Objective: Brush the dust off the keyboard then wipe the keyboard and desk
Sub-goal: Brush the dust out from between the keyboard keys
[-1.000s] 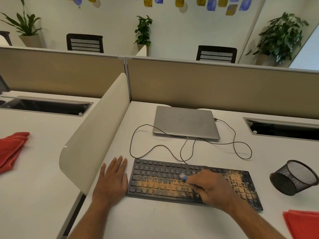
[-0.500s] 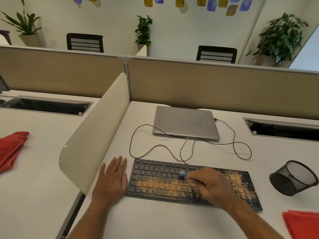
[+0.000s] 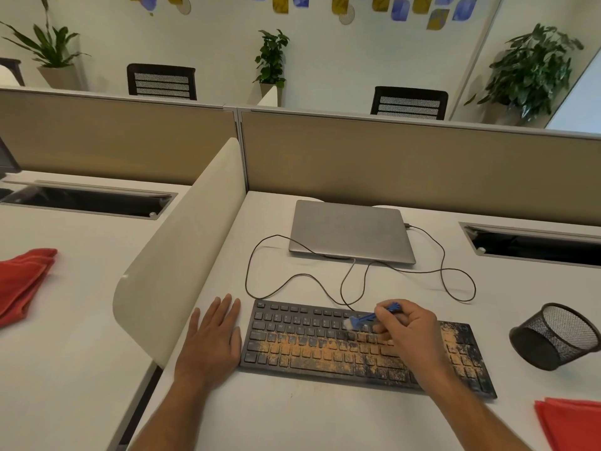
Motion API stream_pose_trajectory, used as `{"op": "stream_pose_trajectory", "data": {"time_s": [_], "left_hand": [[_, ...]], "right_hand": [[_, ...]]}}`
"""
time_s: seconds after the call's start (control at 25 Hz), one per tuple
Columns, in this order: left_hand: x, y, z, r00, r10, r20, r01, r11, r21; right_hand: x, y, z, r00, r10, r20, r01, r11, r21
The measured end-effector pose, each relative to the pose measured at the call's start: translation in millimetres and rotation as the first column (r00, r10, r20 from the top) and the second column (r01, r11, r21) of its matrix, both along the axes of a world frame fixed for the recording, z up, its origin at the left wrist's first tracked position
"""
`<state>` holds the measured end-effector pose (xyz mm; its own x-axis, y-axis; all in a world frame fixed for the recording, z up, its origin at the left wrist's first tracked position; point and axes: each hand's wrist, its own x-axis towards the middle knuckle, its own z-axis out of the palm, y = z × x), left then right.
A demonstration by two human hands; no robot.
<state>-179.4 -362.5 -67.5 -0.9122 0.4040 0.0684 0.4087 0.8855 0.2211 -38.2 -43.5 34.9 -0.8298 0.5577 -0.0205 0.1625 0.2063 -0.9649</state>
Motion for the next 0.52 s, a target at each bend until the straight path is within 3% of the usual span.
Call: {"op": "stream_pose_trajectory", "data": {"time_s": [0.24,0.4,0.52], "left_hand": [[-0.5,-0.7,-1.9,1.0,-0.002,-0.003,0.002,1.0,0.001],[-0.5,-0.9,-2.9,1.0,-0.004,-0.004,0.004,1.0,0.0],[-1.0,-0.6,-2.2,1.0,-0.004,0.0,0.004,1.0,0.007]], "right_hand": [[1.0,1.6,-9.9,0.995,-0.046,0.088,0.043,0.999,0.028],[4.6,13.4,-11.4,0.99,-0.121,0.07,0.119,0.992,0.038],[3.9,16.7,-8.0,0.996,-0.085,0.011,0.085,0.996,-0.019]]}}
